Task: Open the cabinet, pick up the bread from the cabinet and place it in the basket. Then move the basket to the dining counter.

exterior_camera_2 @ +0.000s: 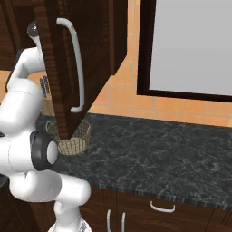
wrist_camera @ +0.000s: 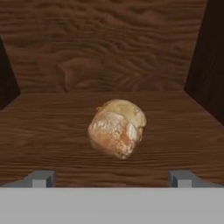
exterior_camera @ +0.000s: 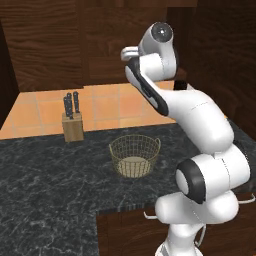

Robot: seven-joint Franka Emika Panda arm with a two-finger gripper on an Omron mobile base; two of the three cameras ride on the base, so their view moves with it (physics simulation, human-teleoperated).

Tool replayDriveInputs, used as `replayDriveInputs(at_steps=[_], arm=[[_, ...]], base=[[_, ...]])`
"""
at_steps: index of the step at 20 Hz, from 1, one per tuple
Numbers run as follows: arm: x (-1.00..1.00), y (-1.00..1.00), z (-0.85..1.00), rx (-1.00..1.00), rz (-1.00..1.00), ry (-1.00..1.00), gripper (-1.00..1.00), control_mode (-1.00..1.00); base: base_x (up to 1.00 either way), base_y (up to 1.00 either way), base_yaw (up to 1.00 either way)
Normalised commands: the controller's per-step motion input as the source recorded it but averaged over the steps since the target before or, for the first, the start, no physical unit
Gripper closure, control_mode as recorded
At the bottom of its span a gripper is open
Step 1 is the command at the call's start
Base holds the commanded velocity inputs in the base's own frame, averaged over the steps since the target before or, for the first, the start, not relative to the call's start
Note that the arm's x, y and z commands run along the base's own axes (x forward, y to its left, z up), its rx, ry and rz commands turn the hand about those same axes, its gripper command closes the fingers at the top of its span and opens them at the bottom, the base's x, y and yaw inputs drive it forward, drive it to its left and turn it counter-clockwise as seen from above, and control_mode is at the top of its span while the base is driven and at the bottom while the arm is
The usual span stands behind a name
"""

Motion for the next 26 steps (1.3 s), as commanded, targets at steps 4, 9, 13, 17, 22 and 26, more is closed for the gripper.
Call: replayDriveInputs(at_steps=[4, 9, 13, 17, 22, 26], arm=[[0.52, -0.01, -0.13, 0.0, 0.0, 0.01, -1.0, -1.0], [0.52, 0.0, -0.1, 0.0, 0.0, 0.01, -1.0, -1.0], [0.34, -0.05, -0.04, 0.0, 0.0, 0.02, -1.0, -1.0], [0.19, -0.07, -0.08, 0.0, 0.0, 0.0, -1.0, -1.0], [0.14, -0.02, -0.12, 0.0, 0.0, 0.01, -1.0, -1.0], [0.08, 0.0, -0.23, 0.0, 0.0, 0.03, -1.0, -1.0]], base=[[0.0, 0.0, 0.0], [0.0, 0.0, 0.0], [0.0, 0.0, 0.0], [0.0, 0.0, 0.0], [0.0, 0.0, 0.0], [0.0, 0.0, 0.0]])
